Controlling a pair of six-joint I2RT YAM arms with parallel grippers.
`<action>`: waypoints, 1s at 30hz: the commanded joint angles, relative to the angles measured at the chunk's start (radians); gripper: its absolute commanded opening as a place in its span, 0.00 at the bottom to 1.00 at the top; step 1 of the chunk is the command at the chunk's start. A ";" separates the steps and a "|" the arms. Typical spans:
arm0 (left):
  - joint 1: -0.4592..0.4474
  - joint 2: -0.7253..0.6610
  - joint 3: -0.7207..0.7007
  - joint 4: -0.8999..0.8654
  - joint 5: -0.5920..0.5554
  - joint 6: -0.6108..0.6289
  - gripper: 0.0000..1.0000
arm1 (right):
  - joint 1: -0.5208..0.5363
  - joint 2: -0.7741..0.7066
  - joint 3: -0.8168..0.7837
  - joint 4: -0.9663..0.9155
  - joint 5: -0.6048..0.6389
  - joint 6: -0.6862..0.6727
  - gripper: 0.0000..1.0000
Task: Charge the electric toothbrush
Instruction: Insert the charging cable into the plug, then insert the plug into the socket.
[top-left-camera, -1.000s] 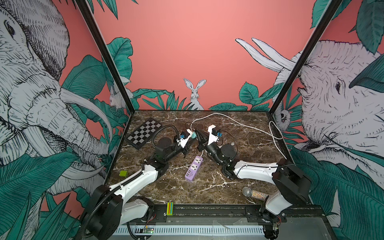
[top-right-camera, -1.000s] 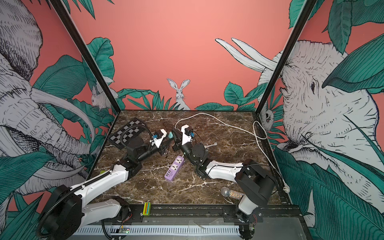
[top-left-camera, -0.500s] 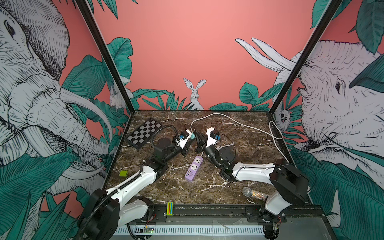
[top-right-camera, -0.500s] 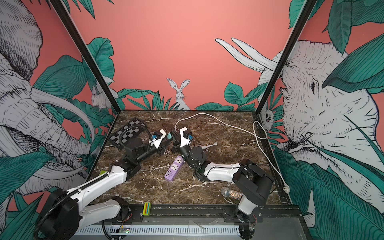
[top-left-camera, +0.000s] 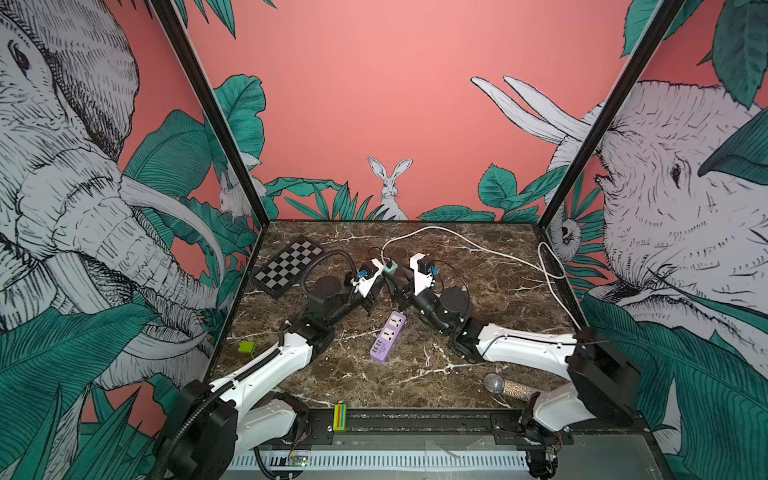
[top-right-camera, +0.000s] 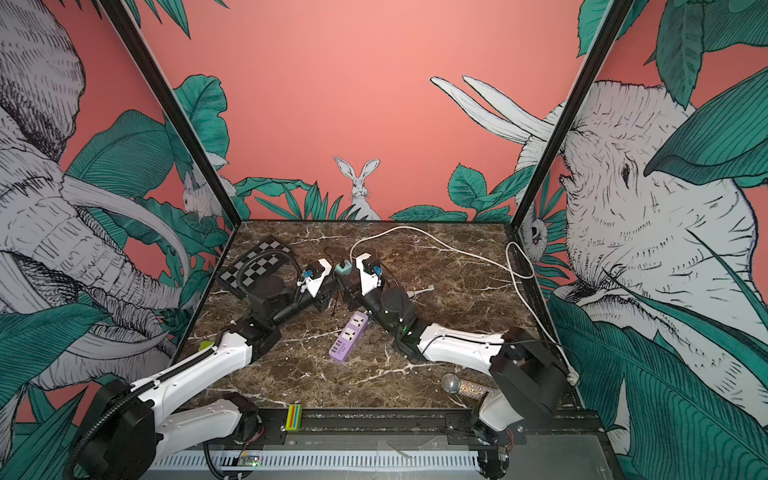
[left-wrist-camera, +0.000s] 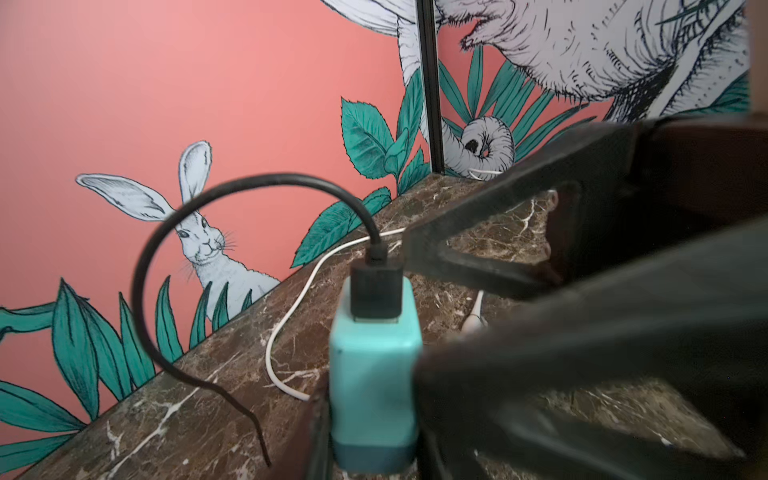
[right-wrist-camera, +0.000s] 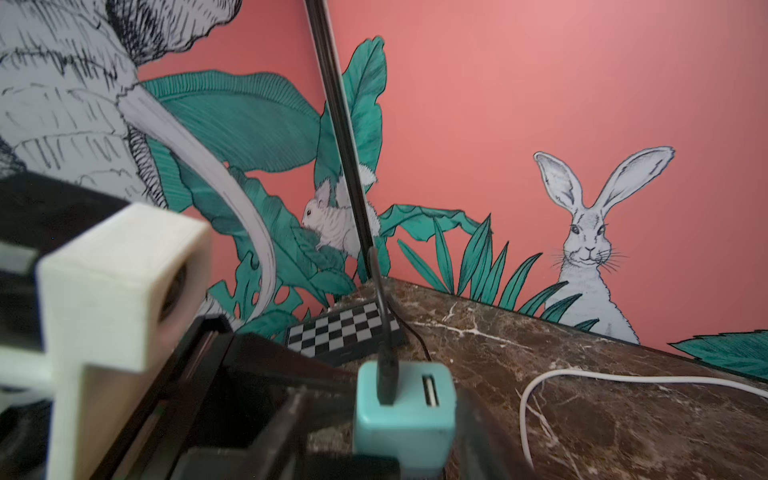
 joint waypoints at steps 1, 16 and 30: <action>-0.003 -0.035 0.016 0.039 -0.021 0.023 0.00 | -0.068 -0.158 0.038 -0.218 -0.089 -0.032 0.82; -0.002 -0.140 -0.037 -0.060 0.239 -0.055 0.00 | -0.256 -0.399 0.097 -0.823 -0.580 -0.181 0.81; 0.009 -0.062 0.061 -0.163 0.533 -0.061 0.00 | -0.368 -0.325 0.163 -0.873 -0.940 -0.251 0.78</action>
